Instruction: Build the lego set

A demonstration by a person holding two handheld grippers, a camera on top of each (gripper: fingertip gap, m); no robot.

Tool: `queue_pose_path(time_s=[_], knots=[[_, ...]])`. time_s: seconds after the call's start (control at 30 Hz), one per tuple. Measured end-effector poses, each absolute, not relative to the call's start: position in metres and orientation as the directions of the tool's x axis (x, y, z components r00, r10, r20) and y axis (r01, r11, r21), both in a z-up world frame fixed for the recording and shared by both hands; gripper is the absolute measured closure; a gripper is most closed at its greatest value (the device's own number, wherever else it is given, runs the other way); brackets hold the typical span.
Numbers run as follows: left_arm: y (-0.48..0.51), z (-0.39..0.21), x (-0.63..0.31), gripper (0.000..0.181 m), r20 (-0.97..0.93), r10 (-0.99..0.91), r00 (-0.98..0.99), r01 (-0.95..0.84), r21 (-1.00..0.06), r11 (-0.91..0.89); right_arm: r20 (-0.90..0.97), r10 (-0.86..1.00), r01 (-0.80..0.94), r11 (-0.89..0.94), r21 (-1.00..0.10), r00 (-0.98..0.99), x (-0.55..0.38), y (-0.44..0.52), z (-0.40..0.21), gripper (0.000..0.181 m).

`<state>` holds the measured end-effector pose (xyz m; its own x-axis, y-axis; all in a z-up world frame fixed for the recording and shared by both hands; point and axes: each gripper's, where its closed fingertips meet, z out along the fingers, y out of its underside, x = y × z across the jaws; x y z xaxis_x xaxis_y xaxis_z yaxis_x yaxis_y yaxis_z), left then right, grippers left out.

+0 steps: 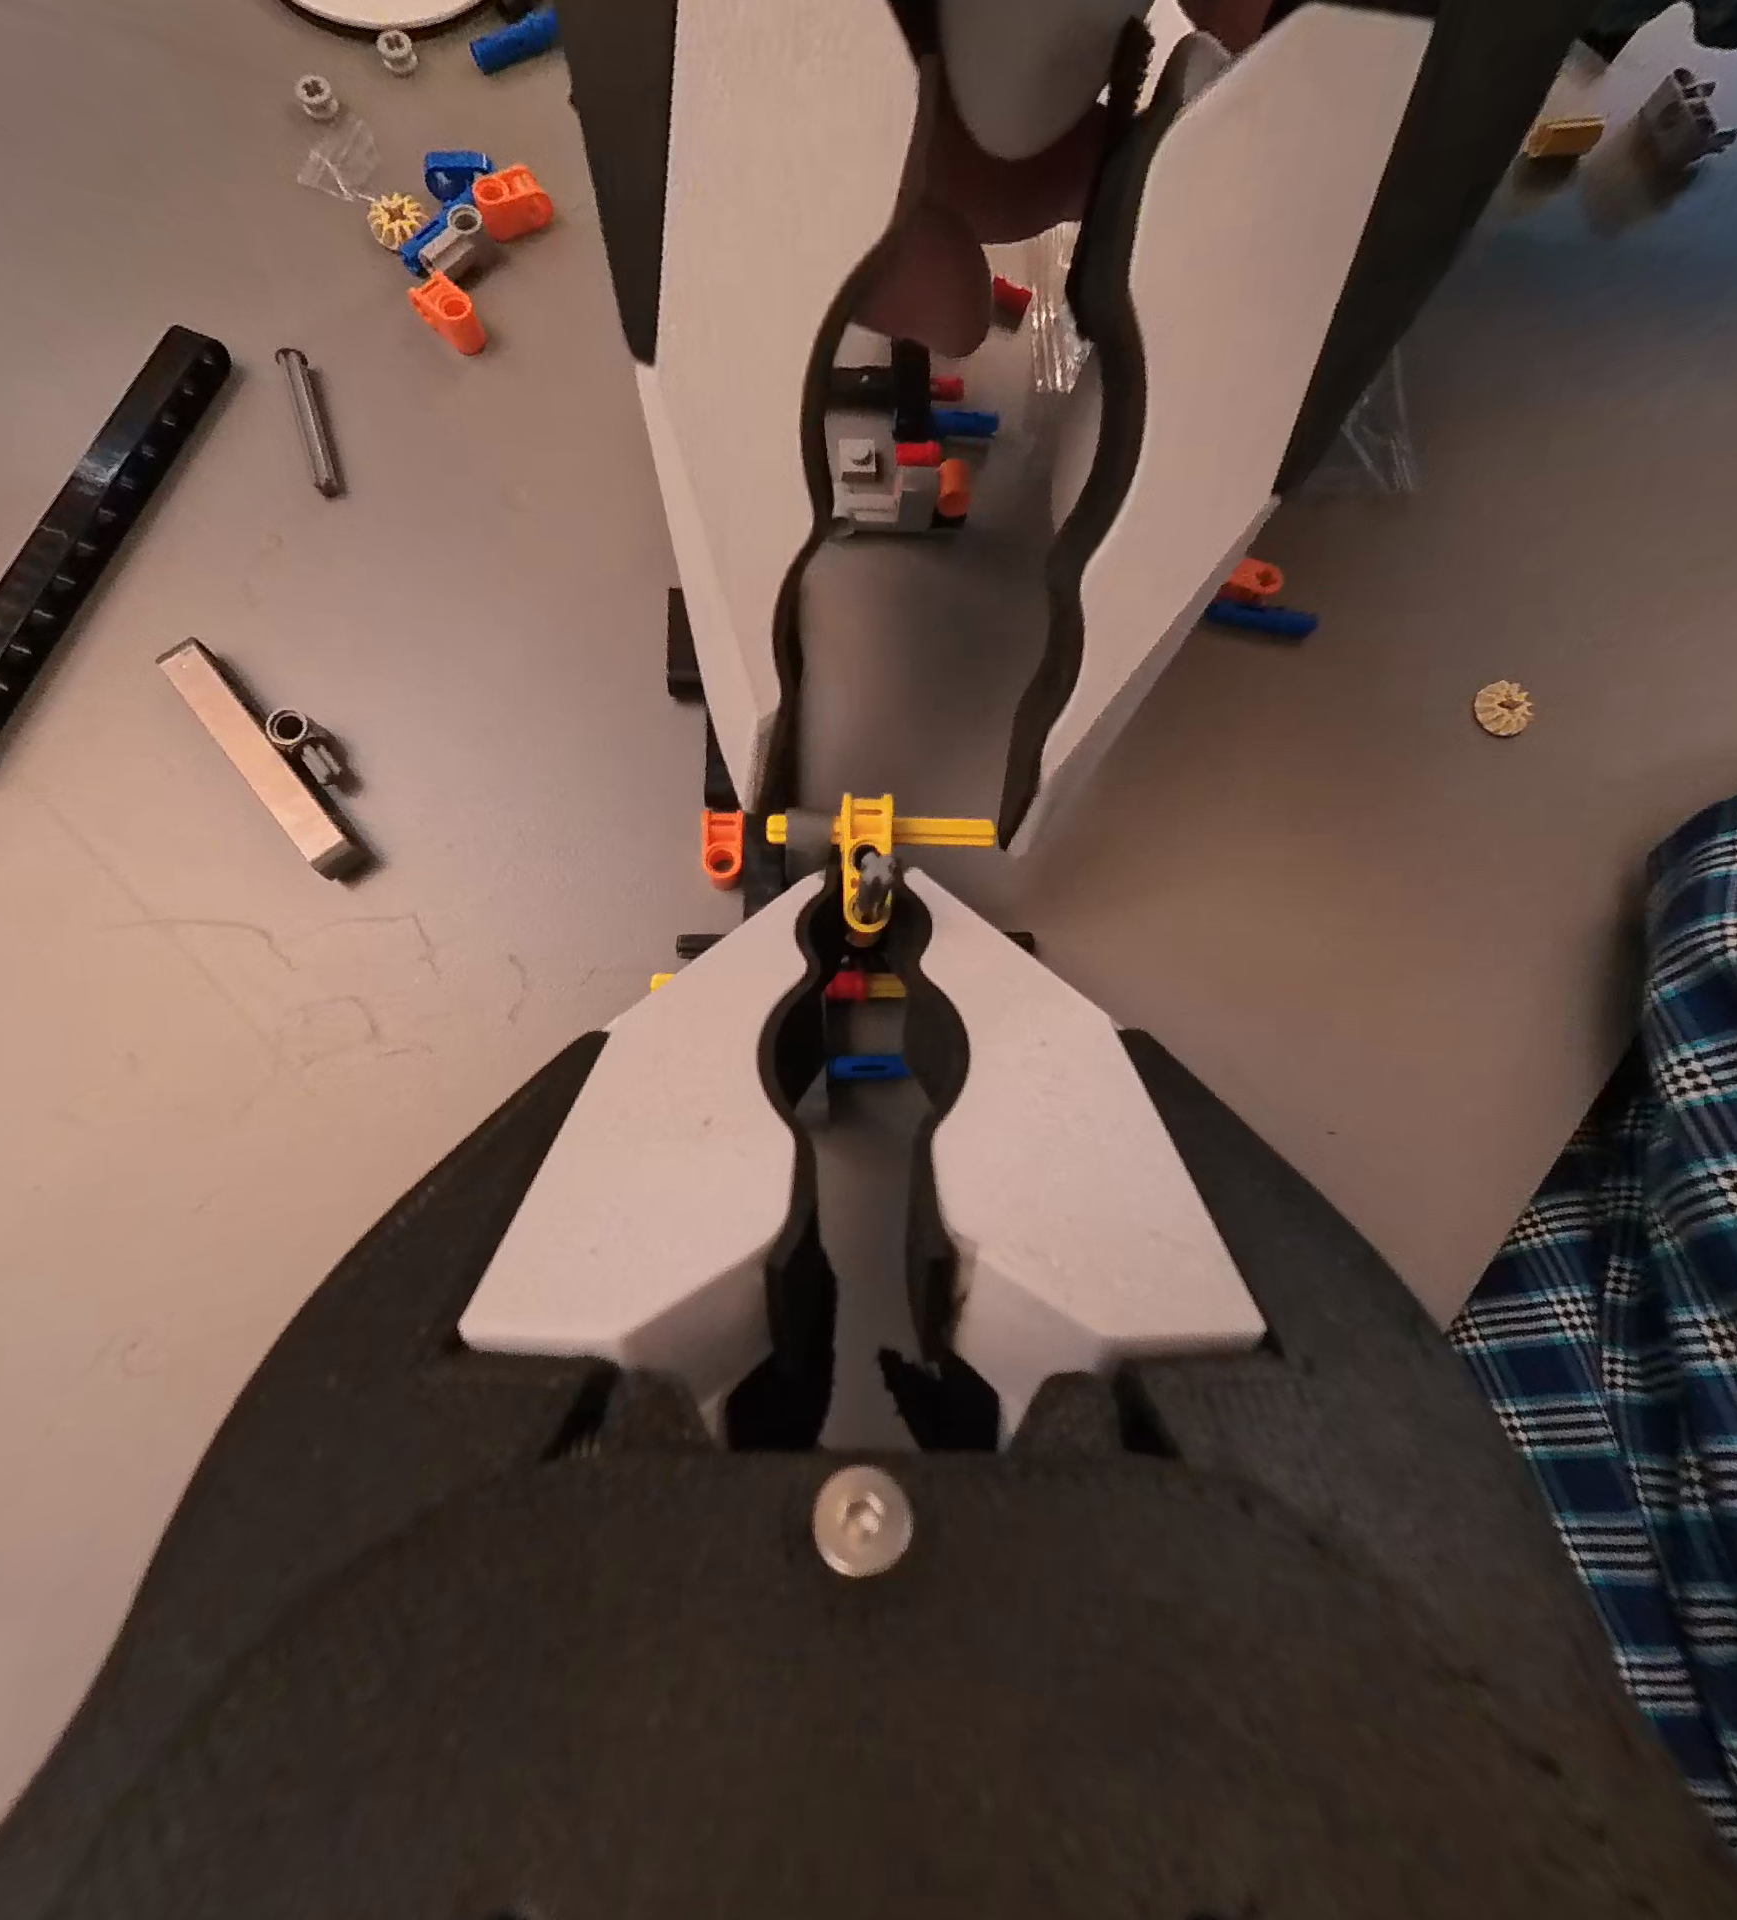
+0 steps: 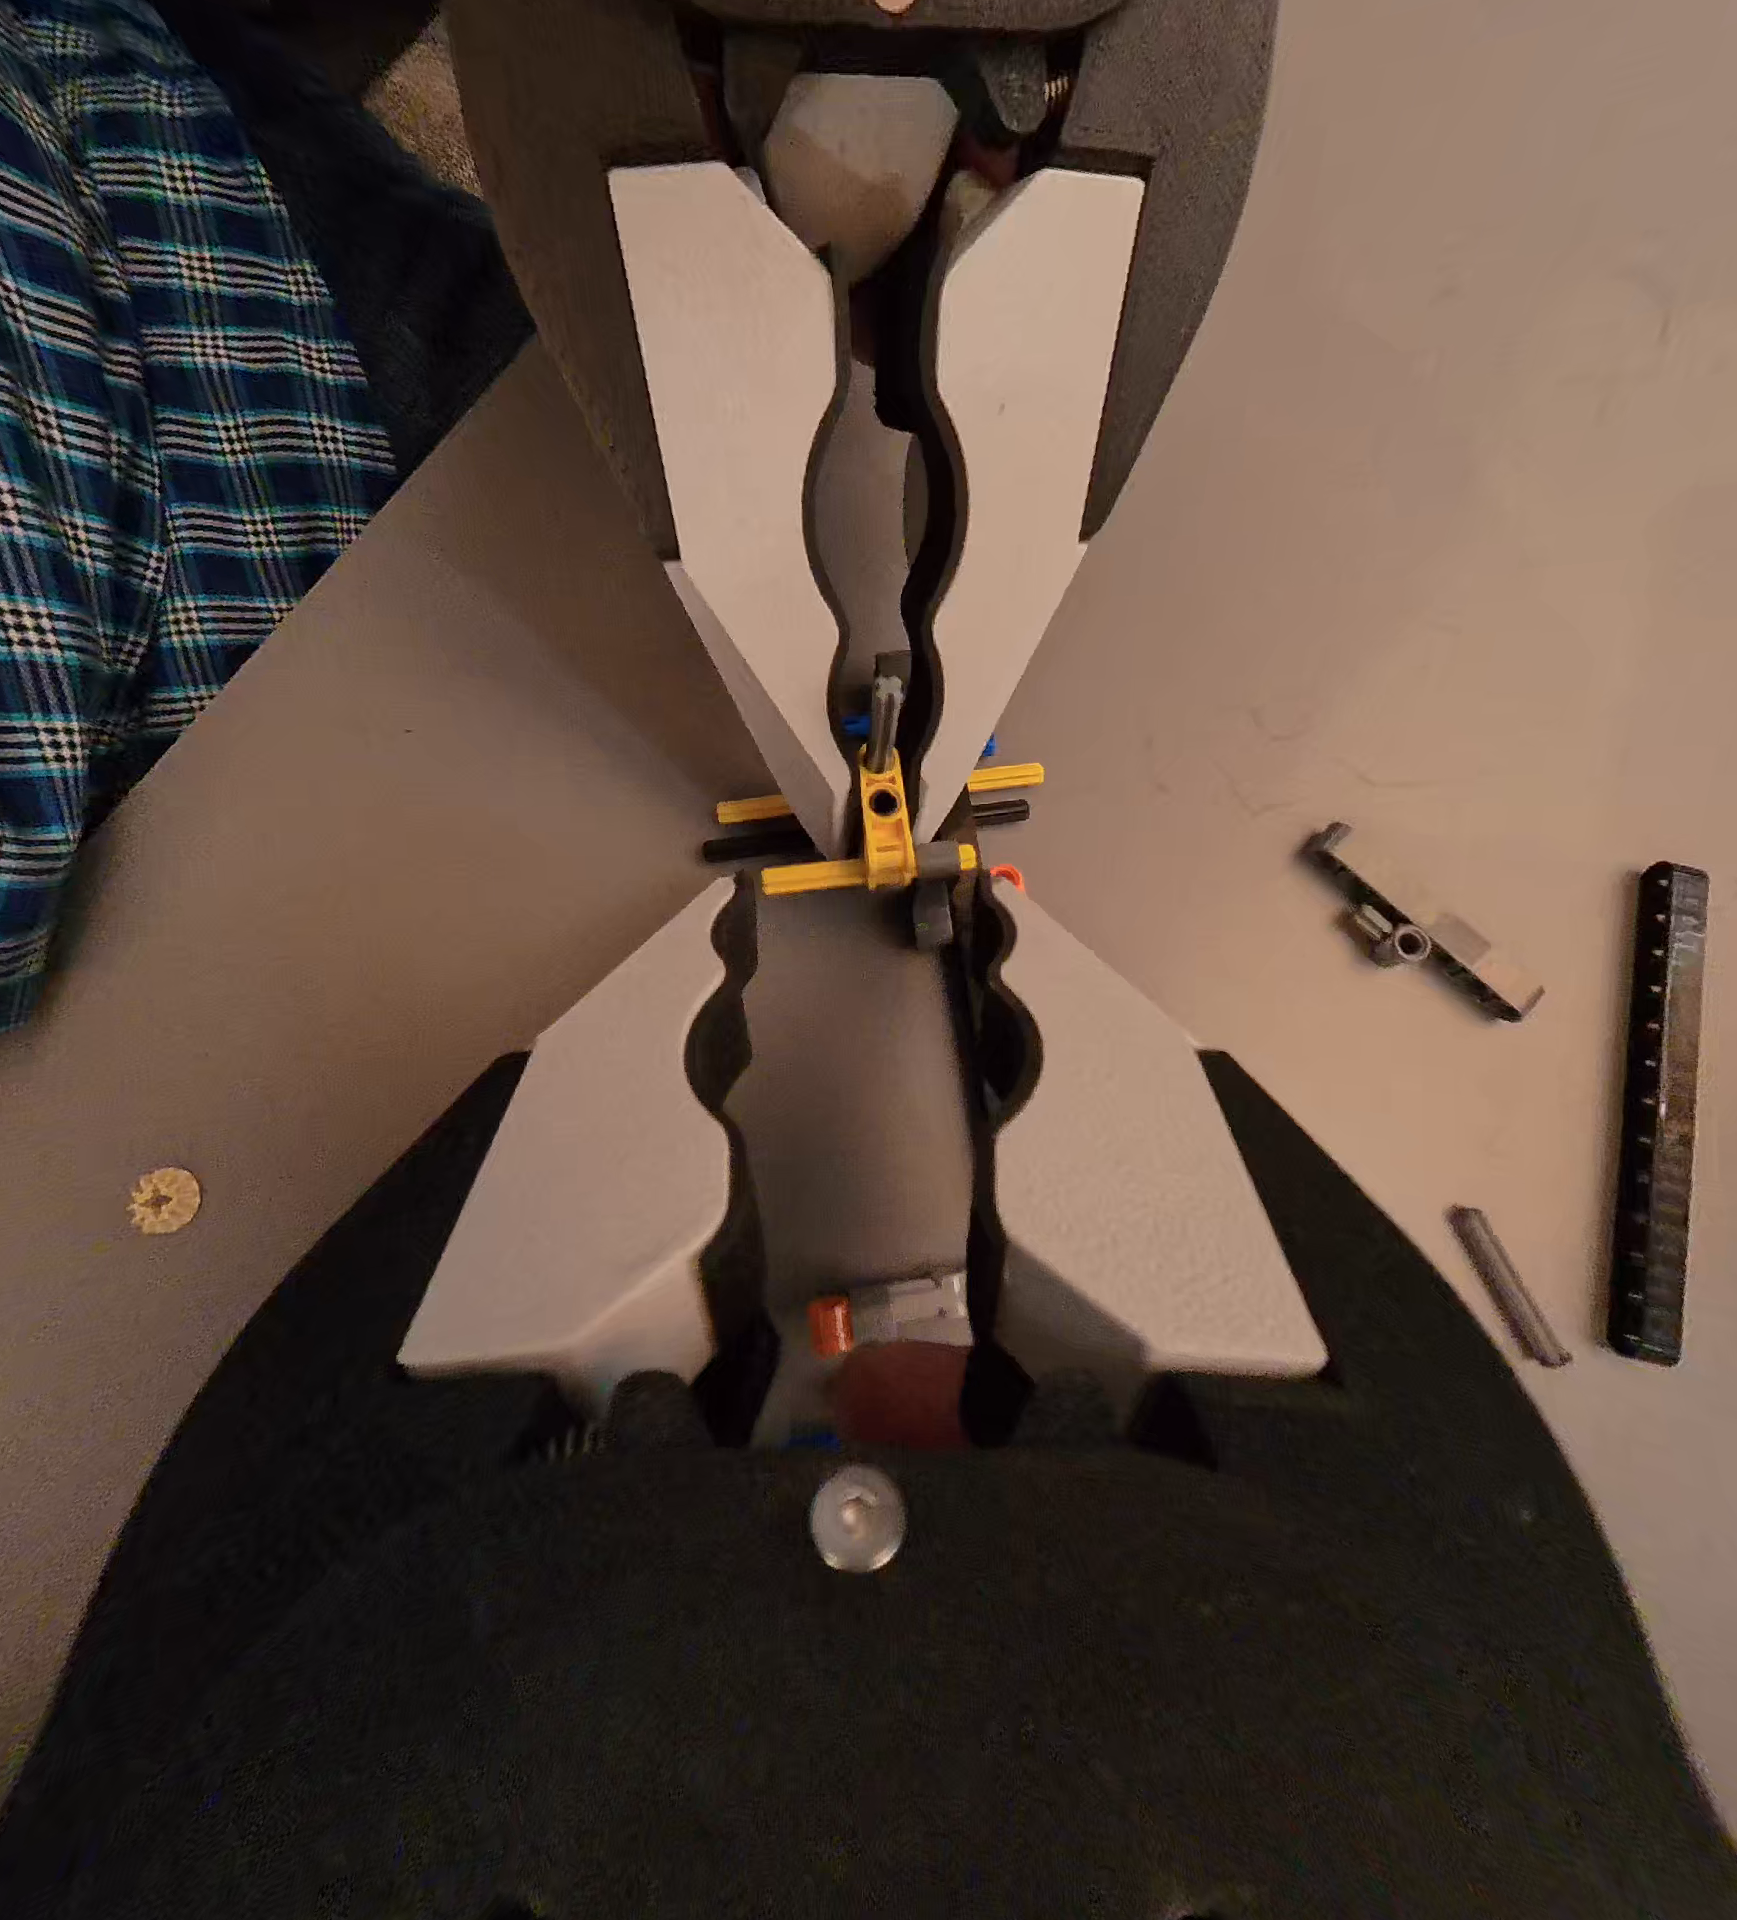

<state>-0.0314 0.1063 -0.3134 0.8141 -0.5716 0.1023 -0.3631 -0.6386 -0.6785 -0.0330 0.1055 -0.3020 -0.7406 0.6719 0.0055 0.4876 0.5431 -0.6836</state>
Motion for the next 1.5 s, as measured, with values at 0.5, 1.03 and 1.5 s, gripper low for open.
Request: queue_pose_path(time_s=[0.5,1.03,1.5], knots=[[0.100,-0.313,-0.032,0.159,0.106,-0.603,0.791,-0.395,-0.665,-0.634,0.022,0.698,0.491,0.526,-0.695,-0.716,-0.030,0.110,-0.298,0.144],[0.101,-0.314,-0.032,0.176,0.087,-0.613,0.785,-0.413,-0.665,-0.623,-0.002,0.674,0.476,0.519,-0.710,-0.738,-0.026,0.104,-0.297,0.145],[0.103,-0.314,-0.031,0.177,0.048,-0.607,0.793,-0.424,-0.671,-0.608,0.009,0.669,0.462,0.524,-0.716,-0.744,-0.029,0.101,-0.301,0.181]])
